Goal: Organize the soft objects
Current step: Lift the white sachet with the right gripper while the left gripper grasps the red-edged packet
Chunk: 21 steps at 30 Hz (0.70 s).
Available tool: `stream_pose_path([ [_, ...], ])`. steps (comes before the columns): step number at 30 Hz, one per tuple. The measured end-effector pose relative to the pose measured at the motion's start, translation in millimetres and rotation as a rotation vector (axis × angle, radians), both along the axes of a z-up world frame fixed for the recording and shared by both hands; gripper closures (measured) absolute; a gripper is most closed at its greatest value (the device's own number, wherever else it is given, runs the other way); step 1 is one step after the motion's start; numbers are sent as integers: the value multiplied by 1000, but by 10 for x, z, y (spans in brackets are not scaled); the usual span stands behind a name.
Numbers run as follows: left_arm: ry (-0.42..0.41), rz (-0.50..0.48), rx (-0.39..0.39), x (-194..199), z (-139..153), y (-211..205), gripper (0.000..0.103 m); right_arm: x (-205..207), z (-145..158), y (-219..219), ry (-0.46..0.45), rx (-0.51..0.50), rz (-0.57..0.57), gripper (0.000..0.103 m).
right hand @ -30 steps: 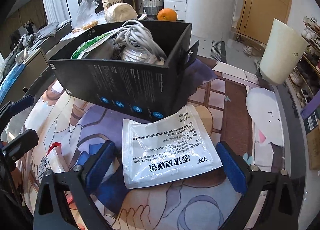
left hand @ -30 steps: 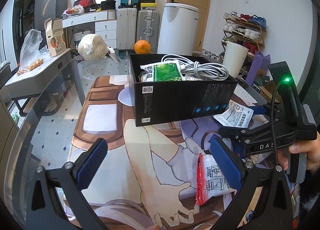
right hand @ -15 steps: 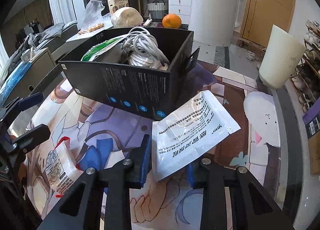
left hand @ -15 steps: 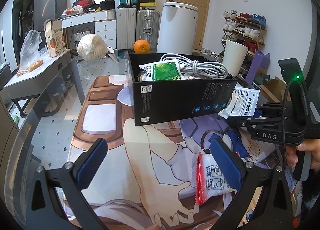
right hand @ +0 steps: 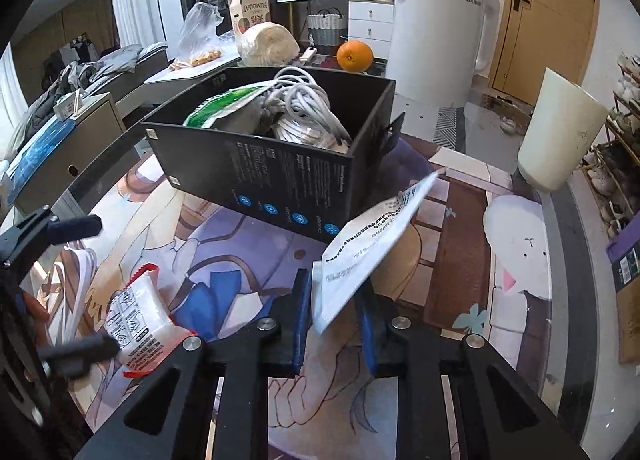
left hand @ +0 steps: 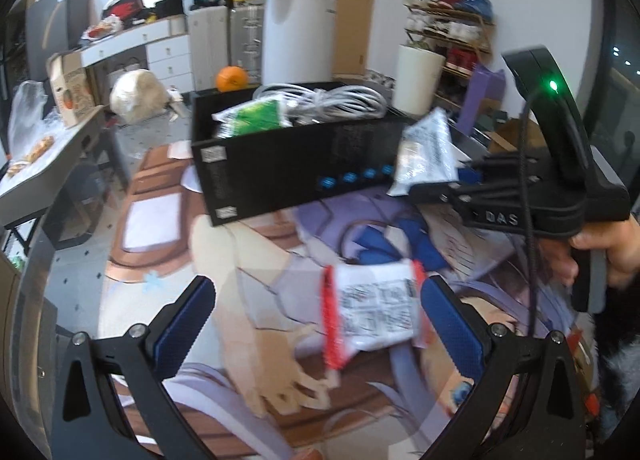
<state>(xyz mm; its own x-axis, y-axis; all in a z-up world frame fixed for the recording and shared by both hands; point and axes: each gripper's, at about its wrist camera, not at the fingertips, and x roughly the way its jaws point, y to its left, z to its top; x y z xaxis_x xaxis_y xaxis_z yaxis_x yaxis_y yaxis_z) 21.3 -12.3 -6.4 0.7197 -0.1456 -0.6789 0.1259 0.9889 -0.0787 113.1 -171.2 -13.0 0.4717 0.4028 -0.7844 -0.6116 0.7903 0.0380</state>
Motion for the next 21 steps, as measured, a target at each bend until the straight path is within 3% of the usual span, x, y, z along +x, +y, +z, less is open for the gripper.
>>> stream_pose_path([
  [11,74,-83,2,32,-88,-271,1,-32,-2,11,-6,-8,15,86],
  [13,86,-86,1,41,-102,-277,9,-34,-4,6,-10,-3,14,86],
  [17,94,-93,-12,59,-133,-265,40,-54,0,-15,-18,11,16,90],
  [21,72,-105,-26,34,-120,-273,50,-91,-4,-60,-29,17,9,94],
])
